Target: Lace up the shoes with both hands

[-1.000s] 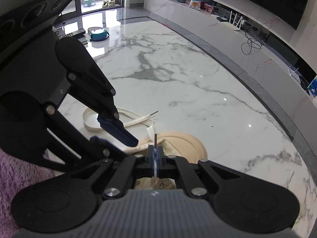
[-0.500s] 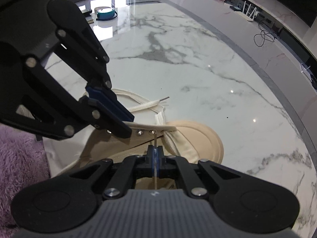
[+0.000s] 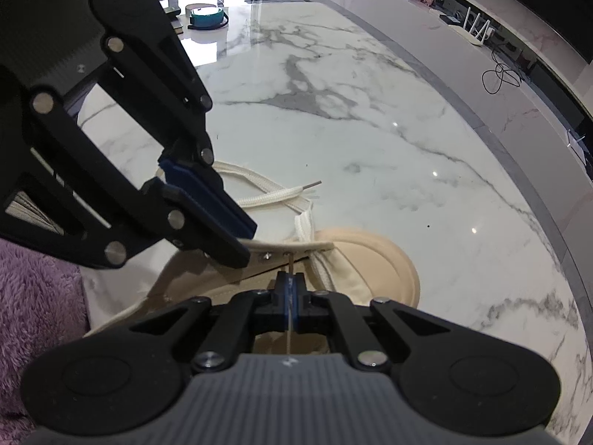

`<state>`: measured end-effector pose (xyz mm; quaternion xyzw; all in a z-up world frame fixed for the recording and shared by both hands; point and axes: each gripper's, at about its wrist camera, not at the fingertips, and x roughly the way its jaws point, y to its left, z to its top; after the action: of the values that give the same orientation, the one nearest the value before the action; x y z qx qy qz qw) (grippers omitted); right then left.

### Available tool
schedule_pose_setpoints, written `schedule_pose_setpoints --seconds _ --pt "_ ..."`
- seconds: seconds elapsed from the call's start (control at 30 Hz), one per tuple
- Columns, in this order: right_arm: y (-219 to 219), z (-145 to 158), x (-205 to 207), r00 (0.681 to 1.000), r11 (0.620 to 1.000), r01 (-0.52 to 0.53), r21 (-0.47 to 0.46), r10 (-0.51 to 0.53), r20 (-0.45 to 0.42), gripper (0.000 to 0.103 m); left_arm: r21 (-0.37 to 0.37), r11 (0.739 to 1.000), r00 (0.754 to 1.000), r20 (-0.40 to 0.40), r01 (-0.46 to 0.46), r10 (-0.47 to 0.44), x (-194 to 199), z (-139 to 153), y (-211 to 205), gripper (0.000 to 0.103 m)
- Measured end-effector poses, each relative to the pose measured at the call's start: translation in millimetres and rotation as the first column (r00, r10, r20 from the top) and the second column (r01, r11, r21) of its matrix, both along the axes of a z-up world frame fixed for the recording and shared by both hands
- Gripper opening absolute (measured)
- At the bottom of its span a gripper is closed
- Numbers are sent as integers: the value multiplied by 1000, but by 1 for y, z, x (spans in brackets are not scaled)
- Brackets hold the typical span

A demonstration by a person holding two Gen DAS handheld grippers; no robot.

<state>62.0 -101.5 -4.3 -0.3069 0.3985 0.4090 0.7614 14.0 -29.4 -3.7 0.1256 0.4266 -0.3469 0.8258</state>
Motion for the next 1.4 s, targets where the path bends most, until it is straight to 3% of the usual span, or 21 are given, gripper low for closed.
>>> schedule_pose_setpoints --seconds 0.13,0.33,0.57,0.8,1.0,1.1,1.2,1.23,1.3,1.4 --pt "-1 5 -1 1000 1000 -6 4 6 17 2 11 999 997 58 47 -47 -2 15 6 6" --pt "-4 10 1 999 999 11 48 -13 36 2 136 975 973 126 178 -195 -1 -3 0 7" --pt "-8 7 5 999 993 52 103 -52 -1 2 309 901 905 200 305 -375 -5 -39 -17 10" --pt "-9 5 8 996 986 85 141 -82 -27 2 410 832 842 227 373 -489 -9 -52 -32 10" --pt "-10 4 6 995 983 99 157 -95 -32 3 465 796 811 238 387 -534 -19 -61 -36 1" --pt "-12 4 4 992 978 123 171 -119 -33 6 458 810 826 241 365 -509 -22 -61 -35 0" --pt "-19 5 0 986 965 167 204 -164 -30 7 433 839 862 224 331 -455 -21 -55 -27 0" --pt "-22 6 -3 983 959 185 217 -183 -30 11 420 850 876 213 318 -433 -20 -51 -21 0" --pt "-29 10 -10 973 942 230 244 -229 -30 32 390 872 903 182 297 -389 -19 -42 -8 0" --pt "-42 16 -23 955 919 291 266 -296 -21 33 339 905 939 135 257 -317 -13 -25 12 0"
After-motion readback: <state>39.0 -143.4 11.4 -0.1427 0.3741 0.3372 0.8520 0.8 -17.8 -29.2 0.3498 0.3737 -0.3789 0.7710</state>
